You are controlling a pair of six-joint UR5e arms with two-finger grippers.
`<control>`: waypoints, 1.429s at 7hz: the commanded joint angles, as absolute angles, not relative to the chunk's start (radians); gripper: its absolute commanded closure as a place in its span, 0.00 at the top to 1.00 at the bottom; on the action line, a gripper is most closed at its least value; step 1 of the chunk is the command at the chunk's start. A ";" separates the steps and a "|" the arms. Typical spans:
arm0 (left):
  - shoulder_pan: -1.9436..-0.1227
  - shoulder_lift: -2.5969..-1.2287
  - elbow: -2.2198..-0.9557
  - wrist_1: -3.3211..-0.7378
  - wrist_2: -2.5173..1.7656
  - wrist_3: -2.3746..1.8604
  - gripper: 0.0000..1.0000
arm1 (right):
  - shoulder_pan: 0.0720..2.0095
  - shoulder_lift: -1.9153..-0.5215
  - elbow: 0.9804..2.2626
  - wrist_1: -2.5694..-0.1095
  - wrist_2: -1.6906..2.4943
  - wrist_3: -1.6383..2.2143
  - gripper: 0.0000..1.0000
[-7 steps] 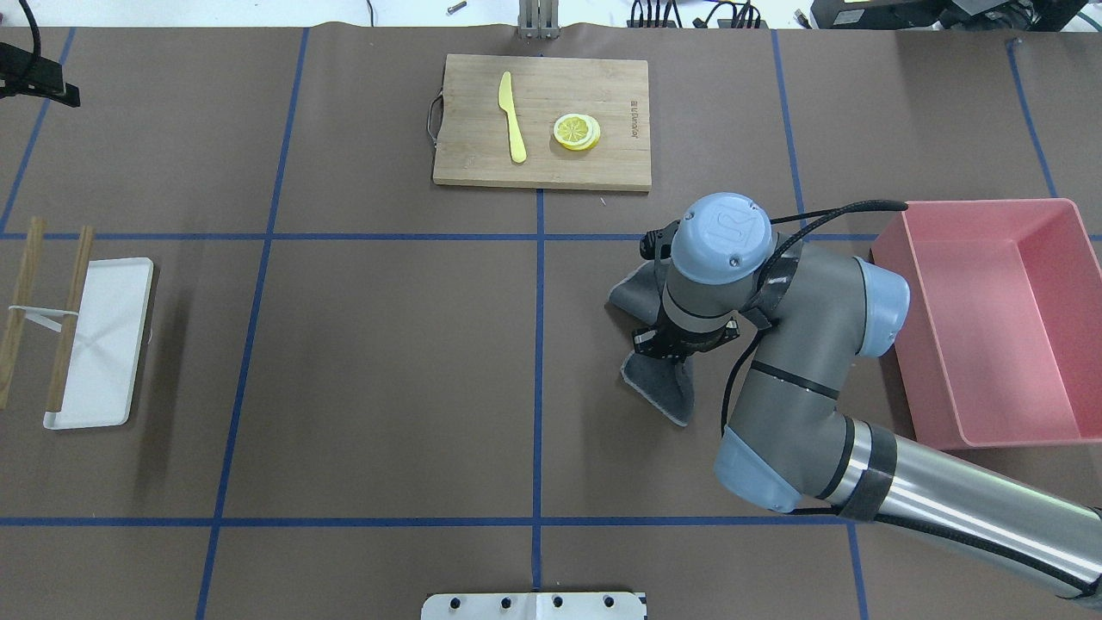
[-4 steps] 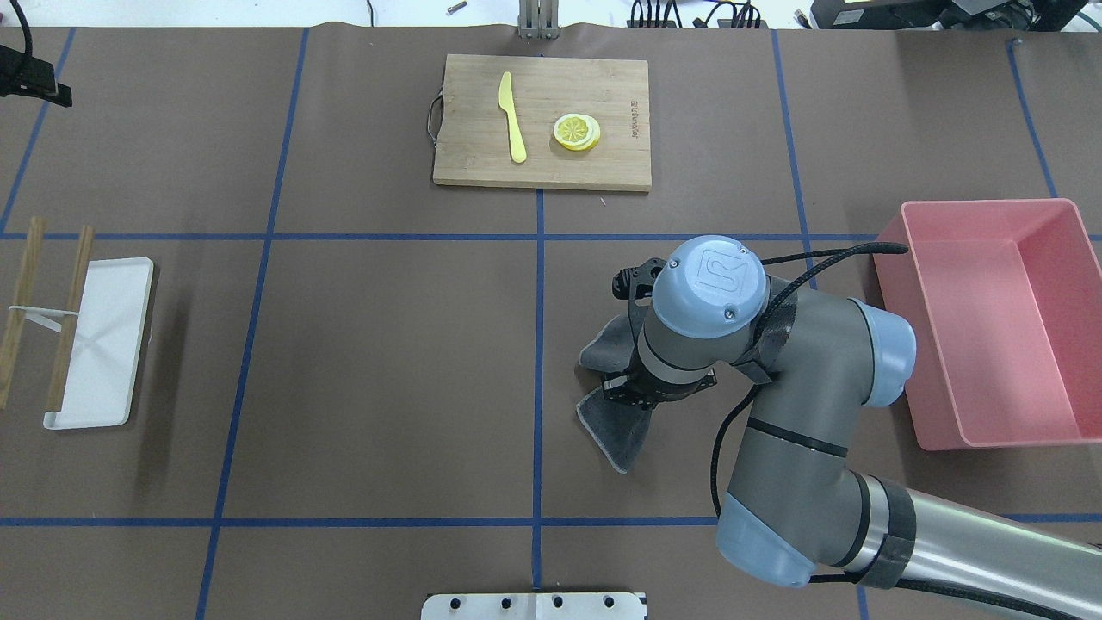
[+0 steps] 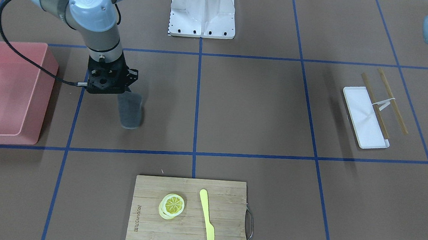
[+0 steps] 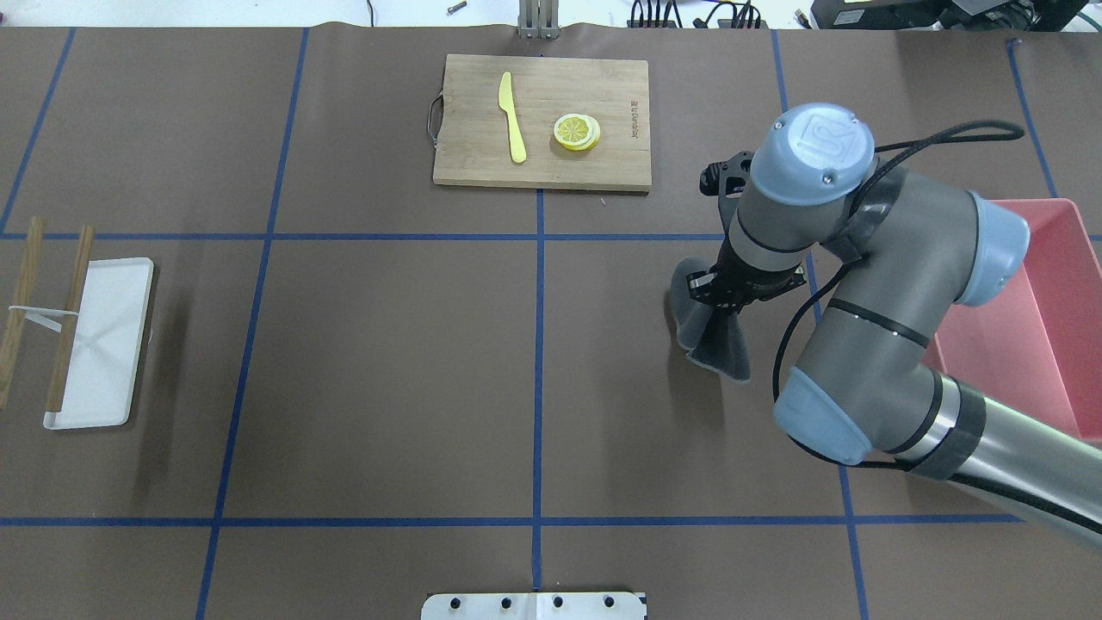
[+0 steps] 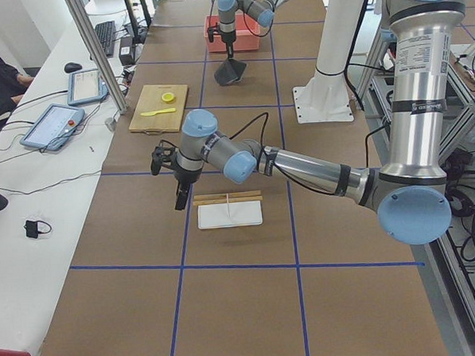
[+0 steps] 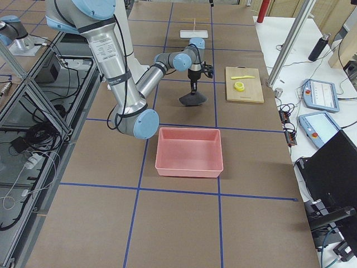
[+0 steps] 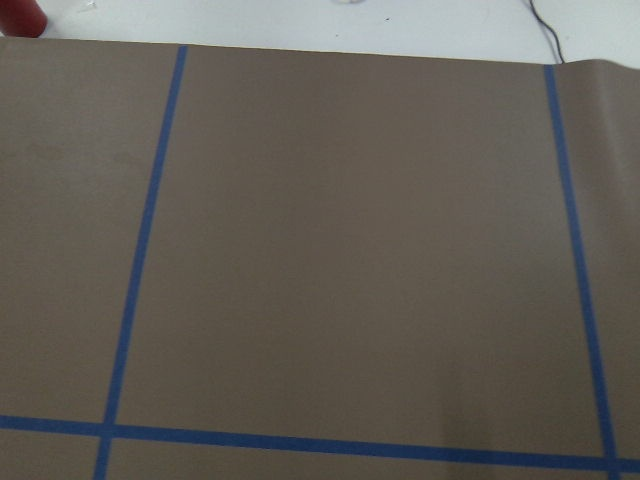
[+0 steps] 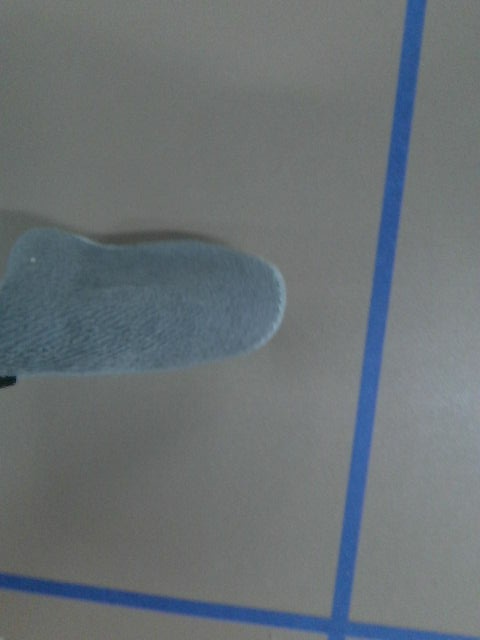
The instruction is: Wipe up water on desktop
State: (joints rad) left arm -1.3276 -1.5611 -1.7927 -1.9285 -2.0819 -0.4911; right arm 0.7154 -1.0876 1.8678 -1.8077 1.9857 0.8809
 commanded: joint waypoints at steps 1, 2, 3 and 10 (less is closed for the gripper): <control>-1.435 -1.487 -1.767 -1.921 -2.100 -0.298 0.98 | 0.890 -1.091 1.847 -1.850 2.055 0.729 0.00; -1.454 -1.483 -1.738 -1.916 -2.158 -0.258 0.98 | 1.013 -1.091 1.848 -1.918 2.127 0.595 0.00; -1.463 -1.465 -1.733 -1.919 -2.177 -0.258 0.98 | 1.166 -1.094 1.856 -2.009 2.199 0.418 0.00; -1.463 -1.433 -1.730 -1.928 -2.178 -0.255 0.98 | 1.338 -1.519 2.092 -2.168 2.270 0.146 1.00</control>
